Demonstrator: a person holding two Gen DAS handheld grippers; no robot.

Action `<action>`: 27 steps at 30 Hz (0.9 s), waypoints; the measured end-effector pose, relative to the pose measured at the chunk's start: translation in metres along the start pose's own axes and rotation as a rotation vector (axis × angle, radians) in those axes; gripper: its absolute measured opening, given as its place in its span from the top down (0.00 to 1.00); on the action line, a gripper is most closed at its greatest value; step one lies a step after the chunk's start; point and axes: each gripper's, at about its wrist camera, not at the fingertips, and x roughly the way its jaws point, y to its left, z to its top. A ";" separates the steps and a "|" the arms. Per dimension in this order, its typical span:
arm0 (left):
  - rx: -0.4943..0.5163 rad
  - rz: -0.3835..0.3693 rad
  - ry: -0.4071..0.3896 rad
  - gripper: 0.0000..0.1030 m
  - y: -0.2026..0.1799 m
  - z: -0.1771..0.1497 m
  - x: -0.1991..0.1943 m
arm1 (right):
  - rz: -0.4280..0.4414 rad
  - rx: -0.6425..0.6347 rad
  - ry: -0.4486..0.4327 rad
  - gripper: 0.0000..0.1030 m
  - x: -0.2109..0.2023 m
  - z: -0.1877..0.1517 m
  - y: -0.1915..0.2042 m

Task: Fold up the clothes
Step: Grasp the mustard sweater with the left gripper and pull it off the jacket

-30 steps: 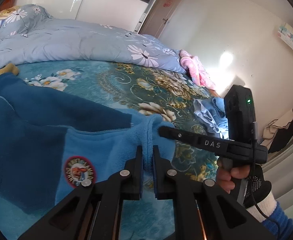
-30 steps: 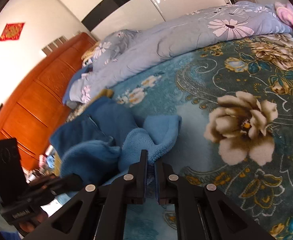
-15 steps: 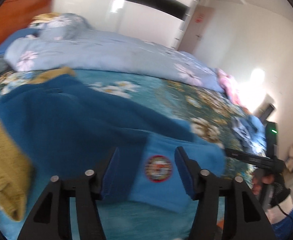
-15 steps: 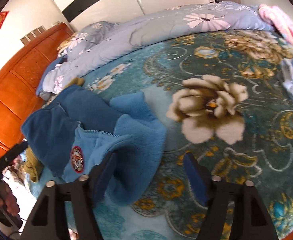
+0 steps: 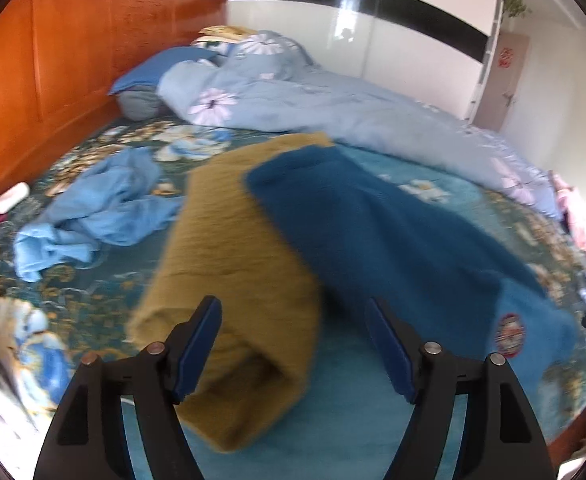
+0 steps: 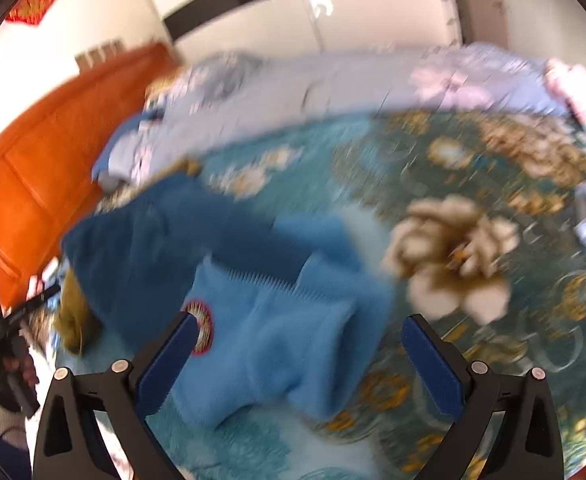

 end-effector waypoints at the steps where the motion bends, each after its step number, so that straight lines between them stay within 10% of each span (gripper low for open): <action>1: -0.007 0.013 0.007 0.26 0.009 -0.001 0.003 | -0.006 0.000 0.008 0.00 0.005 -0.002 0.003; 10: 0.015 0.051 0.112 0.24 0.029 -0.002 0.060 | 0.114 -0.124 0.017 0.00 0.030 0.007 0.081; 18: -0.015 0.043 0.149 0.22 0.037 0.003 0.083 | 0.282 -0.360 0.116 0.00 0.096 0.002 0.226; 24: -0.039 0.021 0.143 0.25 0.043 0.004 0.085 | 0.253 -0.464 0.192 0.13 0.145 -0.013 0.287; 27: -0.049 0.021 0.133 0.41 0.045 0.006 0.085 | 0.168 -0.496 0.196 0.28 0.155 -0.016 0.293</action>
